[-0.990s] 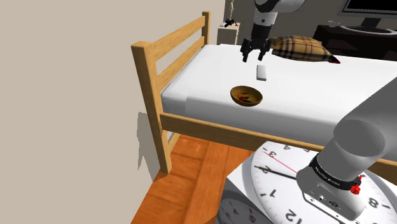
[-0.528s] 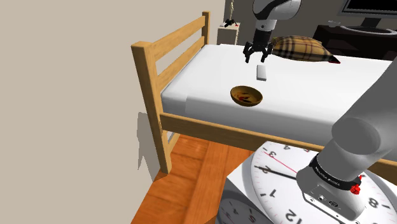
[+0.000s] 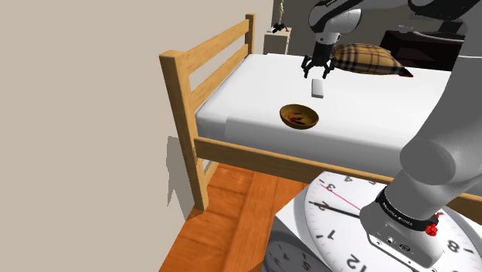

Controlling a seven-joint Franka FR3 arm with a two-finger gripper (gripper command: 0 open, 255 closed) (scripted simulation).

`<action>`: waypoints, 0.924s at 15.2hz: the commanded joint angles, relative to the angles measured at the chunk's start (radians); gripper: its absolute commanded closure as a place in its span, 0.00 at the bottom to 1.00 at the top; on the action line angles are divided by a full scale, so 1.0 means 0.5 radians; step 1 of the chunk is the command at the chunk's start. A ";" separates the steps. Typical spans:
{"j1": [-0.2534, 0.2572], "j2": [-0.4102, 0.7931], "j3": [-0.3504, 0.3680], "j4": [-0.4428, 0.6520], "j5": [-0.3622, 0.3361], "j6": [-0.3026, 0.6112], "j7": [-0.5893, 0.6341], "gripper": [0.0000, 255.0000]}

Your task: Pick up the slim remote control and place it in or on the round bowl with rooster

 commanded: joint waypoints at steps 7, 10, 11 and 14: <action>-0.130 0.355 -0.069 0.282 0.091 0.045 0.056 0.00; -0.131 0.388 -0.063 0.248 0.102 0.111 0.049 0.00; -0.132 0.400 -0.061 0.238 0.106 0.133 0.047 0.00; -0.133 0.419 -0.058 0.223 0.112 0.167 0.043 0.00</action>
